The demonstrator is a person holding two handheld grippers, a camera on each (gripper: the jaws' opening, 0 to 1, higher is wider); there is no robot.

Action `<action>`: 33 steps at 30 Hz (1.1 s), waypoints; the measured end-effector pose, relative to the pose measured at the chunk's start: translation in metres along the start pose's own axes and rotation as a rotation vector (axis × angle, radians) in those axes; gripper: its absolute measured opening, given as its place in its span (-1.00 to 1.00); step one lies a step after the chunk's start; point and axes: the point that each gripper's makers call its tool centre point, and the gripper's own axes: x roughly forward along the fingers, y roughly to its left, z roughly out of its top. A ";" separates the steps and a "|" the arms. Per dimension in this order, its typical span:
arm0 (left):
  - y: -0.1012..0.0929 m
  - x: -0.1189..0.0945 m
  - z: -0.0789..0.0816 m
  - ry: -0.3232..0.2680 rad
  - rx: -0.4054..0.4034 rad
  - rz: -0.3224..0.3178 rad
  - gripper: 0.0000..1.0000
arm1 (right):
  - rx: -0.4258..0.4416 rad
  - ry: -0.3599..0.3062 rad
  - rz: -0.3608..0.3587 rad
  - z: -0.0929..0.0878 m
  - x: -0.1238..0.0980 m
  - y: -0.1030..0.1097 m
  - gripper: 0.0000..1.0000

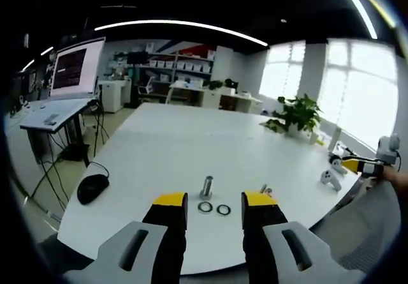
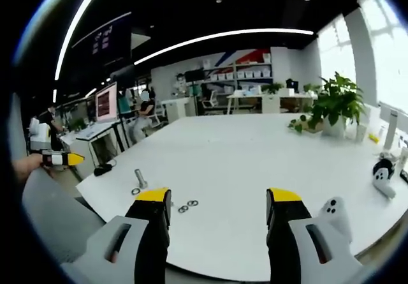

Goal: Place the washer onto the threaded stud by aligning its center hole with the stud, sliding it down to the base, and recovering from edge contact or off-axis alignment until the washer reaches the visible bottom stop.

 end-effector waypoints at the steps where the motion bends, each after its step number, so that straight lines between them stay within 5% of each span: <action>1: 0.000 0.000 0.000 -0.001 -0.003 -0.001 -0.41 | -0.001 0.003 0.001 0.000 0.000 0.000 0.24; 8: -0.004 0.000 -0.004 0.033 0.005 -0.016 -0.42 | -0.026 0.048 0.029 -0.006 0.002 0.006 0.22; 10: -0.003 -0.001 -0.004 0.033 0.006 -0.008 -0.40 | -0.022 -0.001 0.038 0.002 0.000 0.008 0.13; 17: -0.003 -0.002 -0.003 0.028 -0.007 -0.016 -0.46 | -0.039 0.014 0.059 0.002 0.002 0.012 0.02; 23: -0.007 -0.004 0.002 -0.003 -0.045 -0.057 -0.51 | -0.080 0.084 0.200 -0.003 0.011 0.031 0.04; 29: 0.002 -0.004 -0.004 0.021 -0.040 -0.057 -0.56 | -0.102 0.102 0.263 0.007 0.020 0.042 0.03; 33: 0.003 -0.004 -0.002 0.012 -0.033 -0.055 -0.57 | -0.216 0.113 0.300 0.017 0.033 0.047 -0.04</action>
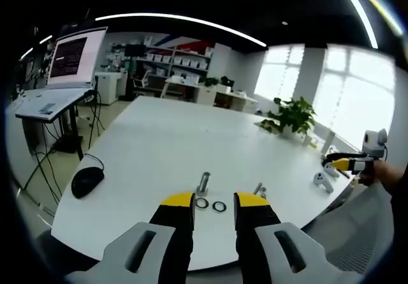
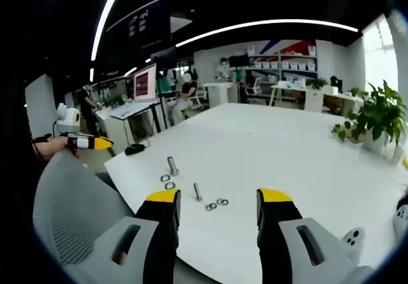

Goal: Place the washer onto the threaded stud by aligning its center hole with the stud, sliding it down to the base, and recovering from edge contact or off-axis alignment until the washer reaches the visible bottom stop.

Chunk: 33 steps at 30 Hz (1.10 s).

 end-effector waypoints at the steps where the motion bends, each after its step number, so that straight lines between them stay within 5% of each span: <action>1: 0.000 0.000 -0.001 0.009 0.006 -0.001 -0.57 | -0.013 0.007 0.005 0.003 0.003 0.000 -0.04; 7: 0.001 0.000 -0.003 0.018 0.005 -0.002 -0.67 | -0.070 0.045 0.137 0.013 0.029 0.012 -0.14; 10: 0.006 -0.002 -0.001 0.003 -0.006 0.012 -0.66 | -0.076 0.063 0.138 0.015 0.042 0.011 -0.14; 19: 0.002 -0.003 -0.004 0.008 -0.022 -0.001 -0.71 | -0.041 0.164 0.232 0.002 0.079 0.019 -0.25; 33: 0.004 -0.001 -0.007 0.026 -0.045 0.001 -0.71 | -0.149 0.377 0.399 -0.033 0.104 0.052 -0.20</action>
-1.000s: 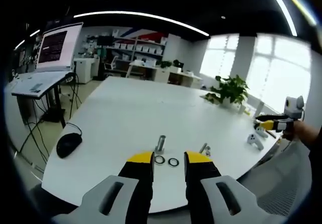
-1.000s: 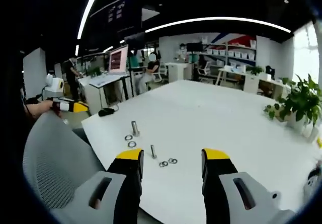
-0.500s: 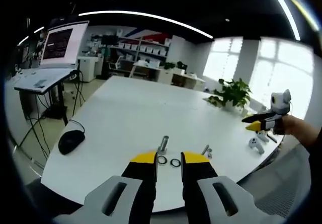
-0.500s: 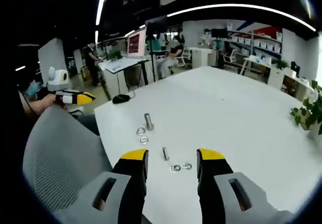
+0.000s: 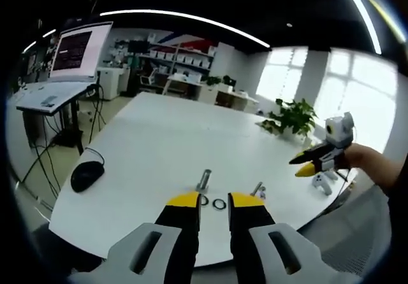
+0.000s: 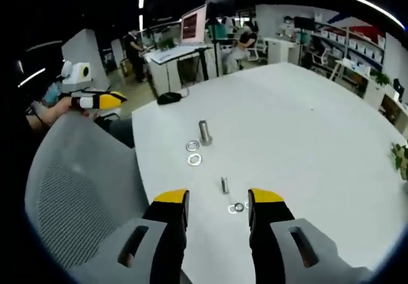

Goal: Place the washer onto the threaded stud by aligning its center hole with the stud, sliding it down to the base, and recovering from edge contact or off-axis alignment until the washer reaches the visible bottom stop.

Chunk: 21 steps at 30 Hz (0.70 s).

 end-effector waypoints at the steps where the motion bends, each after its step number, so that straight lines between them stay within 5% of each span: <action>1: 0.001 0.000 -0.001 0.003 0.000 -0.001 -0.72 | -0.005 0.012 0.009 -0.001 0.002 0.001 -0.19; 10: 0.001 0.001 -0.005 0.028 0.002 -0.004 -0.75 | -0.043 0.138 0.132 -0.008 0.025 0.017 -0.15; 15: 0.000 0.001 -0.005 0.030 0.001 -0.002 -0.75 | -0.043 0.190 0.141 -0.018 0.039 0.016 -0.15; 21: 0.000 0.000 -0.006 0.033 -0.001 0.001 -0.75 | -0.163 0.310 0.094 -0.032 0.047 0.001 -0.02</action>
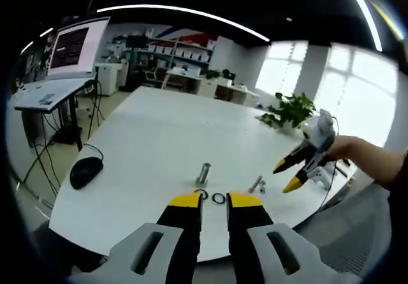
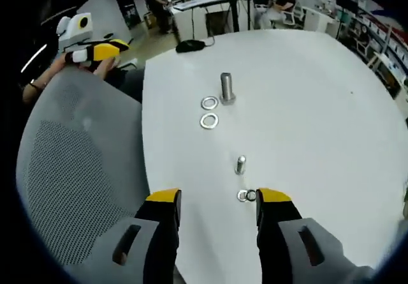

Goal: Place the washer onto the threaded stud by aligning its center hole with the stud, sliding it down to the base, and recovering from edge contact or off-axis alignment until the washer reaches the visible bottom stop.

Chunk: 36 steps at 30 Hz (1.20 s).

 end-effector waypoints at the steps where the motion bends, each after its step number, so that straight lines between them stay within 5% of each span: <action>1: 0.000 0.000 0.000 0.000 -0.004 0.001 -0.75 | -0.001 0.006 -0.002 0.001 0.001 -0.001 -0.02; 9: -0.001 0.000 -0.001 0.009 -0.007 0.003 -0.75 | 0.055 0.066 0.077 0.003 0.023 0.008 -0.01; 14: -0.001 -0.001 -0.002 0.019 -0.007 0.005 -0.75 | 0.051 0.076 0.052 0.003 0.030 0.005 -0.07; 16: 0.000 -0.001 -0.003 0.020 -0.009 0.007 -0.75 | -0.015 0.059 0.038 0.003 0.032 0.001 -0.04; 21: -0.001 -0.001 -0.004 0.032 -0.007 0.007 -0.75 | 0.030 0.031 0.011 0.001 0.038 -0.004 -0.12; 26: -0.001 -0.001 -0.006 0.041 -0.008 0.008 -0.75 | -0.041 0.038 -0.018 -0.004 0.043 -0.012 -0.13; 36: -0.001 -0.001 -0.006 0.036 -0.011 0.006 -0.75 | -0.033 0.006 -0.056 -0.009 0.045 -0.024 -0.29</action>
